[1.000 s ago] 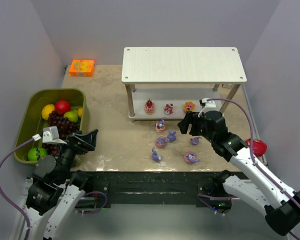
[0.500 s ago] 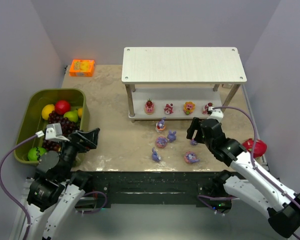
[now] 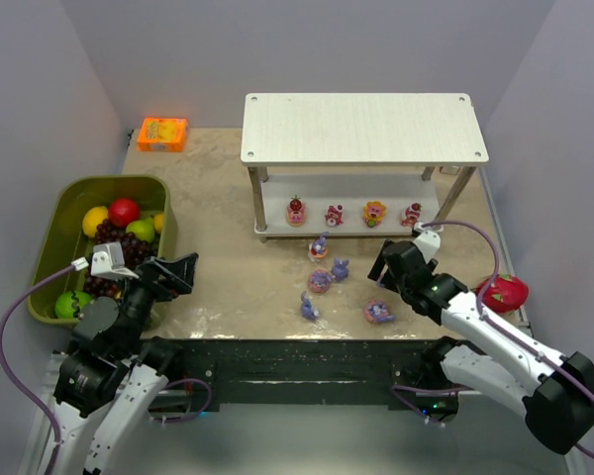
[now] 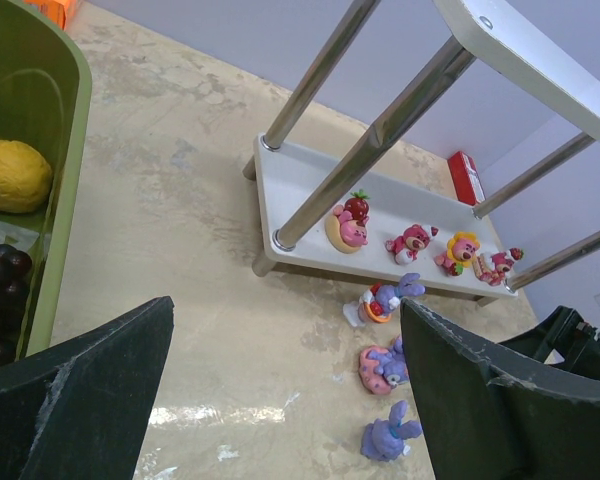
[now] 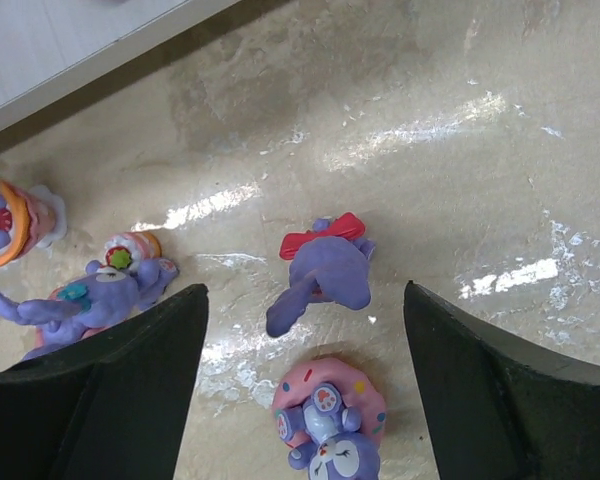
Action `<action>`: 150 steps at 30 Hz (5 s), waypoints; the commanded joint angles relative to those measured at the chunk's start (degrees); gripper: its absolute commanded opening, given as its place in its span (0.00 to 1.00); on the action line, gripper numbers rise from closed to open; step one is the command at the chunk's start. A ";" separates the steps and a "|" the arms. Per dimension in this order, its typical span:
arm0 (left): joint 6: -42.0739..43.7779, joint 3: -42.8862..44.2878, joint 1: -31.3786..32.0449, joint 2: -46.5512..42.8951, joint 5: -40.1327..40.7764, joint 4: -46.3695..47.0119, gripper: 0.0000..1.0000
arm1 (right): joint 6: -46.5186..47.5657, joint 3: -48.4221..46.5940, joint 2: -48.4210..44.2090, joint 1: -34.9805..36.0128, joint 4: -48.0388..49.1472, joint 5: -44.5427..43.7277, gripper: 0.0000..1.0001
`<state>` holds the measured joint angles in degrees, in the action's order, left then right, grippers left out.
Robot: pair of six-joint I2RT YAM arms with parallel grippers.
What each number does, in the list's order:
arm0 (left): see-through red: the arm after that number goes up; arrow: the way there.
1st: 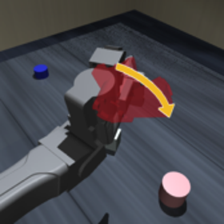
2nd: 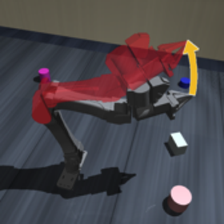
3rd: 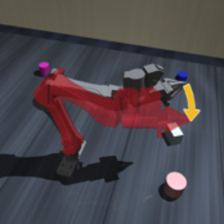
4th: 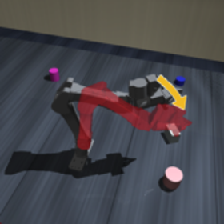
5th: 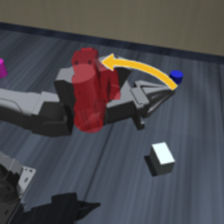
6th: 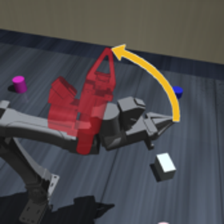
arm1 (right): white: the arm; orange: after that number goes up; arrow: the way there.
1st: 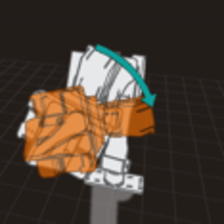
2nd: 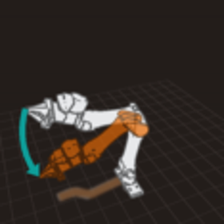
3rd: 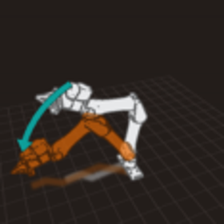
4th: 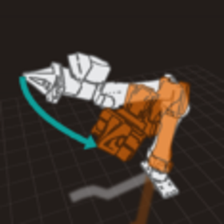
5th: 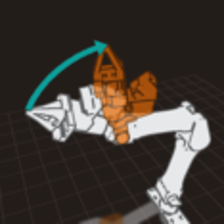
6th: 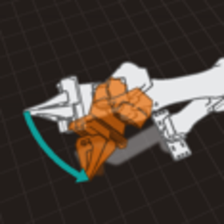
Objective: Place and organize the plastic toys onto the shelf
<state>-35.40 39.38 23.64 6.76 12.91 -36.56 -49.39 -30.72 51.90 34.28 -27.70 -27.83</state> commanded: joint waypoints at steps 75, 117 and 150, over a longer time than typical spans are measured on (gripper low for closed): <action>-0.46 0.79 -0.35 -0.44 1.16 0.61 1.00 | 20.20 -71.65 10.65 0.08 -37.33 -18.21 0.00; -1.34 1.14 -0.35 -2.11 2.21 -0.53 1.00 | 30.84 -97.25 38.89 -16.79 -38.48 -10.75 0.12; -1.43 0.88 -0.35 -1.67 2.30 -0.27 1.00 | 34.61 -100.51 39.52 -18.90 -37.43 -6.62 0.65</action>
<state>-36.42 39.38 23.64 5.15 14.37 -38.33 -17.17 -131.44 95.26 15.68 -68.36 -36.23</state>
